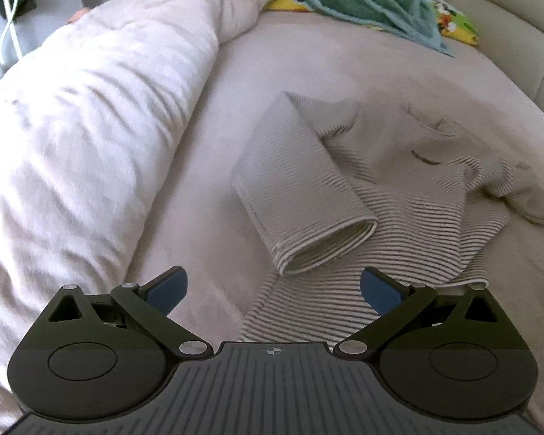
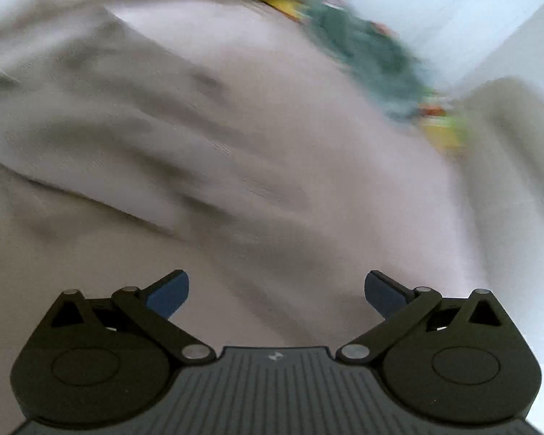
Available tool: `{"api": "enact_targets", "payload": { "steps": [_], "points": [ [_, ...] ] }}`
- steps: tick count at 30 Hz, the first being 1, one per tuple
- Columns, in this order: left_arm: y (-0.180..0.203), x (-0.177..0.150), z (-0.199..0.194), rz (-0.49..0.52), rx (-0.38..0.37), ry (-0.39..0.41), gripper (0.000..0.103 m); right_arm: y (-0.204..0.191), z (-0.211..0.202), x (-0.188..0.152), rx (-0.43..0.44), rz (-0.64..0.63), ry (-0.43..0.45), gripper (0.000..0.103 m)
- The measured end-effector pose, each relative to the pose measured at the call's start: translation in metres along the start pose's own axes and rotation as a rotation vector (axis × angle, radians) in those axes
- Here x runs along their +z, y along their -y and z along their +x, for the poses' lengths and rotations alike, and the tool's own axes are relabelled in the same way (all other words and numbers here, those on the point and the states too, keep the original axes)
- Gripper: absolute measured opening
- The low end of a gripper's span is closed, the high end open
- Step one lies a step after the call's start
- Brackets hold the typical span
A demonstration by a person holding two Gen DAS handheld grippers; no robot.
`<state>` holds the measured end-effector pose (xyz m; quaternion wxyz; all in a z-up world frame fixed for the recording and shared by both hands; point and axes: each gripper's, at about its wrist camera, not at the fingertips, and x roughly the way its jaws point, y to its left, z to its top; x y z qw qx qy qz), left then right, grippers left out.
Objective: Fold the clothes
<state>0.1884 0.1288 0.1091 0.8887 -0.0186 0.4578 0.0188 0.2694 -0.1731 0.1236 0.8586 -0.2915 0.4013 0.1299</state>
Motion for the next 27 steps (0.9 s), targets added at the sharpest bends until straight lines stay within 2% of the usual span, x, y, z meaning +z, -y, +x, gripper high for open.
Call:
{"api": "enact_targets", "payload": {
  "steps": [1, 4, 6, 9, 10, 12, 15, 16, 18, 19, 21, 23, 27],
  "points": [
    [0.001, 0.001, 0.001, -0.007, -0.008, 0.0, 0.103, -0.009, -0.01, -0.012, 0.067, -0.019, 0.036, 0.103],
    [0.002, -0.001, -0.006, -0.015, -0.014, 0.02, 0.103, -0.087, -0.011, -0.015, 0.08, -0.146, 0.158, 0.103],
    [-0.002, -0.005, -0.013, -0.015, -0.007, 0.032, 0.103, -0.127, 0.01, -0.009, 0.023, -0.176, 0.185, 0.103],
    [-0.006, -0.011, -0.016, 0.003, 0.01, 0.025, 0.103, -0.139, 0.042, -0.006, -0.176, -0.211, 0.155, 0.103],
    [-0.008, -0.013, -0.017, 0.01, 0.018, 0.023, 0.103, -0.133, 0.05, -0.012, -0.198, -0.18, 0.135, 0.103],
    [-0.014, -0.019, -0.02, 0.011, 0.035, 0.024, 0.103, -0.104, 0.045, -0.004, -0.285, -0.018, 0.12, 0.103],
    [-0.02, -0.028, -0.02, -0.015, 0.045, 0.006, 0.103, -0.055, 0.009, -0.014, -0.464, 0.235, 0.156, 0.103],
    [-0.019, -0.03, -0.018, -0.023, 0.043, -0.002, 0.103, -0.046, 0.003, -0.02, -0.477, 0.282, 0.165, 0.103],
    [-0.01, -0.033, -0.018, -0.013, 0.026, -0.009, 0.103, -0.045, 0.0, -0.032, -0.432, 0.275, 0.167, 0.103],
    [-0.006, -0.035, -0.018, -0.006, 0.017, -0.01, 0.103, -0.05, 0.008, -0.03, -0.393, 0.231, 0.159, 0.103],
    [0.007, -0.036, -0.021, 0.026, -0.001, 0.001, 0.103, -0.065, 0.01, -0.036, -0.284, 0.153, 0.171, 0.103],
    [0.012, -0.037, -0.019, 0.012, -0.002, -0.013, 0.103, -0.089, 0.004, -0.043, -0.185, 0.078, 0.215, 0.103],
    [0.02, -0.039, -0.015, -0.019, -0.007, -0.039, 0.103, -0.126, 0.002, -0.046, -0.187, -0.067, 0.302, 0.103]
  ]
}}
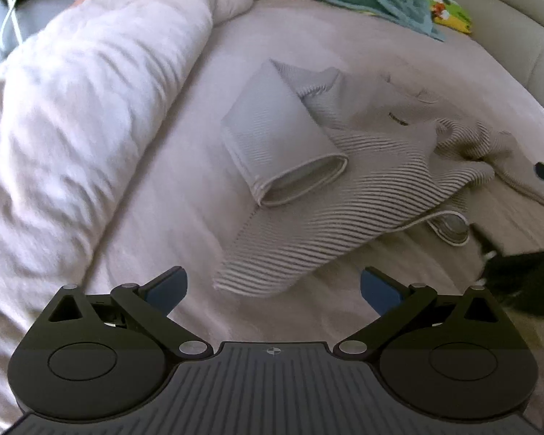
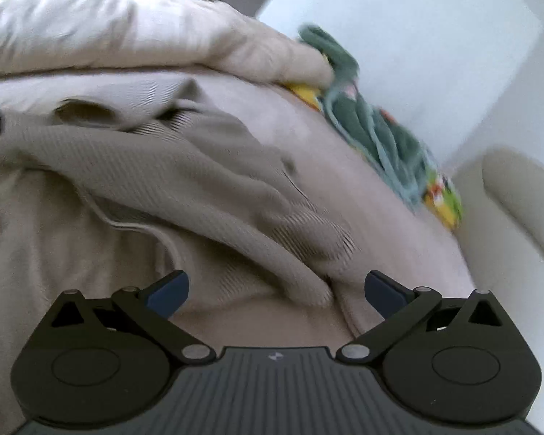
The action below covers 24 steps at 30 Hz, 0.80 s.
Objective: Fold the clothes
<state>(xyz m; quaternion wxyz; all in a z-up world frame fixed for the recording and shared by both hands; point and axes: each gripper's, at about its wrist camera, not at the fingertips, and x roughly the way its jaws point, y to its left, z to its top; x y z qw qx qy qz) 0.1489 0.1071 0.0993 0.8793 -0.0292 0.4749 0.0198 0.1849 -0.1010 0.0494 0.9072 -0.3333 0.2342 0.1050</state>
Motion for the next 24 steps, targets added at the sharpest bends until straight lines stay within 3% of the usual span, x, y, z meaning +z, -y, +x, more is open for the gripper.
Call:
{"api": "enact_targets", "payload": {
  "steps": [4, 5, 11, 13, 18, 21, 24],
  "points": [
    [0.009, -0.001, -0.004, 0.032, -0.006, 0.007, 0.103, -0.03, 0.03, 0.003, -0.098, -0.119, -0.019, 0.103],
    [0.012, -0.002, -0.007, 0.051, -0.004, 0.013, 0.103, -0.025, 0.033, 0.001, -0.158, -0.137, -0.026, 0.103],
    [0.028, -0.015, -0.017, 0.148, 0.032, 0.055, 0.103, 0.102, -0.028, -0.002, -0.466, 0.139, -0.015, 0.103],
    [0.039, -0.02, -0.015, 0.196, 0.045, 0.064, 0.103, 0.124, -0.049, -0.008, -0.487, 0.176, -0.013, 0.103],
    [0.073, -0.03, -0.005, 0.282, -0.043, 0.061, 0.103, 0.108, -0.058, -0.037, -0.416, 0.082, -0.088, 0.103],
    [0.094, -0.032, 0.017, 0.354, 0.022, 0.086, 0.103, 0.104, -0.046, -0.037, -0.398, 0.097, -0.095, 0.103],
    [0.102, -0.022, 0.047, 0.402, 0.14, 0.068, 0.103, 0.11, -0.04, -0.044, -0.388, 0.097, -0.101, 0.103]
  ]
}}
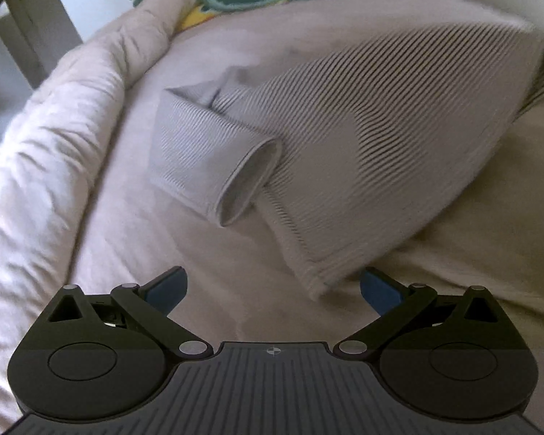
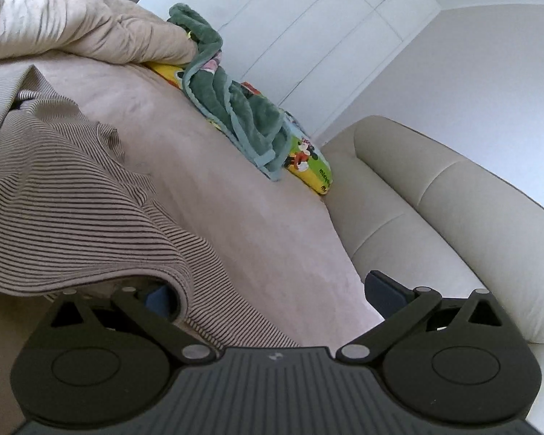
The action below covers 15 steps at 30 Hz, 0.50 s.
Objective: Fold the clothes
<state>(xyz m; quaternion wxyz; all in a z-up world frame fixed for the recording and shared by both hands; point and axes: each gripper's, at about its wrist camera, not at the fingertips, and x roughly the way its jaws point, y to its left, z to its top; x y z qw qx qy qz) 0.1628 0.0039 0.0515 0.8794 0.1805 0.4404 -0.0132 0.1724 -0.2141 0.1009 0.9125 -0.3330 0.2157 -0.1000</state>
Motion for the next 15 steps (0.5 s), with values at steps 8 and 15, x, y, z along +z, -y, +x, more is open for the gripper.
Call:
{"api": "enact_targets", "payload": {
  "steps": [8, 15],
  "points": [
    [-0.112, 0.036, -0.007, -0.302, 0.359, 0.028, 0.103, 0.009, 0.022, 0.001, 0.04, 0.011, -0.025, 0.103],
    [-0.141, 0.02, -0.006, -0.397, 0.226, -0.045, 0.103, -0.023, 0.031, -0.003, 0.102, -0.002, -0.097, 0.103]
  ]
}}
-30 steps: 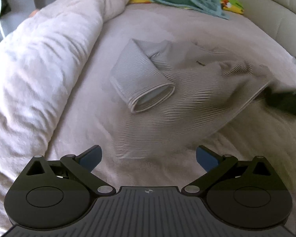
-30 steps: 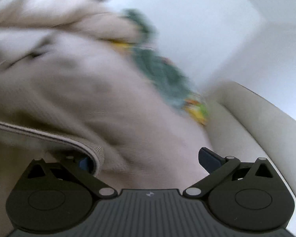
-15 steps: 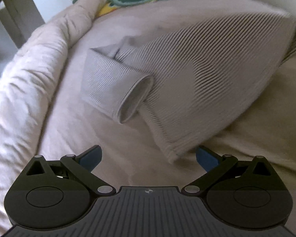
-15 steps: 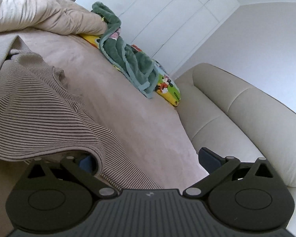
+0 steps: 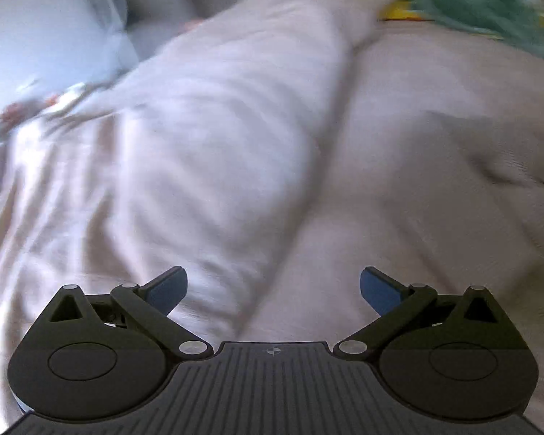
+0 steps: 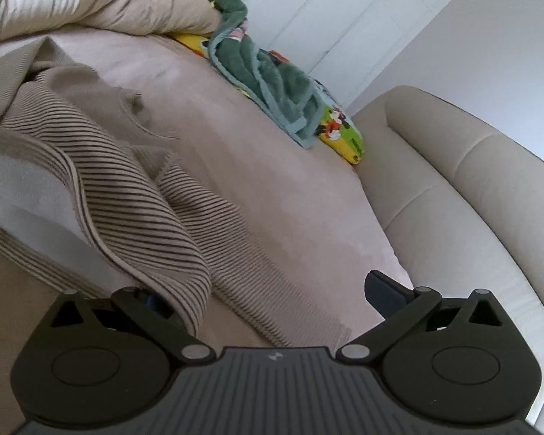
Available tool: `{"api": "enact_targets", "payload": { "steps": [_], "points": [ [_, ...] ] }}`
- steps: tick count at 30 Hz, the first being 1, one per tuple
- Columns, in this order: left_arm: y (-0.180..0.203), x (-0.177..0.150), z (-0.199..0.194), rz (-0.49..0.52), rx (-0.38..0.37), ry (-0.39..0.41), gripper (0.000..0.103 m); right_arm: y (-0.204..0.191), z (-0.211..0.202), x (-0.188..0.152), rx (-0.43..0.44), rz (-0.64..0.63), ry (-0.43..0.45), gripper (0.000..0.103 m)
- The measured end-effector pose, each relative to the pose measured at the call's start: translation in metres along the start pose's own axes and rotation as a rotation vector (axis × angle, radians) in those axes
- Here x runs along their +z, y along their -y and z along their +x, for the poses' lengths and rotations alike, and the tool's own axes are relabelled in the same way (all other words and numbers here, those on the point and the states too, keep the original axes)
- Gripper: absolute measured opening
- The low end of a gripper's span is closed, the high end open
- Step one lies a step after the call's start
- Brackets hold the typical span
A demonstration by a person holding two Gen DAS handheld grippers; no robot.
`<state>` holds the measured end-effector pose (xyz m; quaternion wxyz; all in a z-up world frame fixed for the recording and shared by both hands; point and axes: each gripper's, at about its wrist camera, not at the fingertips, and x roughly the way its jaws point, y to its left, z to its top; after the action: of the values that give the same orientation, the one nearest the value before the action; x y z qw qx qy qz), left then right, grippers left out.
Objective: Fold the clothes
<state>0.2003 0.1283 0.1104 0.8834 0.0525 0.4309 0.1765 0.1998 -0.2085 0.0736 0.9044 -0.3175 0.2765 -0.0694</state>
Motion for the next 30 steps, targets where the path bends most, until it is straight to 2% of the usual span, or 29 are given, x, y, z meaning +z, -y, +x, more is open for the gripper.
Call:
{"api": "enact_targets", "payload": {
  "steps": [1, 3, 4, 5, 7, 10, 12, 14, 18, 23, 26, 28, 29, 30],
  "points": [
    [0.007, -0.006, -0.008, 0.037, -0.077, 0.018, 0.103, -0.002, 0.0, 0.0, -0.002, -0.006, 0.002, 0.103],
    [0.032, -0.02, -0.029, 0.15, -0.291, 0.066, 0.103, -0.003, 0.002, 0.001, -0.005, -0.009, 0.002, 0.103],
    [0.046, -0.027, -0.038, 0.216, -0.362, 0.092, 0.103, -0.003, 0.004, 0.002, -0.007, -0.009, -0.001, 0.103],
    [0.06, -0.035, -0.047, 0.285, -0.428, 0.117, 0.103, -0.003, 0.007, 0.002, -0.007, -0.011, -0.004, 0.103],
    [0.094, -0.049, -0.054, 0.436, -0.479, 0.136, 0.103, -0.003, 0.012, 0.004, -0.009, -0.015, -0.007, 0.103],
    [0.13, -0.067, -0.045, 0.569, -0.429, 0.147, 0.103, 0.002, 0.016, 0.008, -0.012, -0.008, 0.002, 0.103],
    [0.141, -0.069, -0.036, 0.595, -0.377, 0.165, 0.103, 0.011, 0.018, 0.012, -0.002, 0.029, -0.001, 0.103],
    [0.136, -0.059, -0.026, 0.534, -0.298, 0.173, 0.103, 0.02, 0.019, 0.015, 0.003, 0.07, -0.001, 0.103],
    [0.103, -0.027, 0.0, 0.302, -0.137, 0.087, 0.103, 0.03, 0.024, 0.016, 0.021, 0.104, 0.0, 0.103],
    [0.061, -0.004, 0.027, 0.192, 0.11, 0.049, 0.103, 0.009, 0.033, 0.006, 0.051, 0.079, -0.048, 0.103],
    [0.038, -0.003, 0.036, 0.111, 0.124, -0.021, 0.103, -0.015, 0.045, -0.007, 0.084, 0.029, -0.125, 0.103],
    [0.04, -0.009, 0.026, 0.113, 0.087, -0.035, 0.103, -0.029, 0.048, -0.015, 0.09, -0.023, -0.142, 0.103],
    [0.042, -0.011, 0.018, 0.128, 0.033, -0.019, 0.103, -0.03, 0.046, -0.016, 0.087, -0.026, -0.134, 0.103],
    [0.045, -0.016, 0.007, 0.153, -0.052, 0.004, 0.103, -0.031, 0.044, -0.017, 0.084, -0.029, -0.127, 0.103]
  ]
}}
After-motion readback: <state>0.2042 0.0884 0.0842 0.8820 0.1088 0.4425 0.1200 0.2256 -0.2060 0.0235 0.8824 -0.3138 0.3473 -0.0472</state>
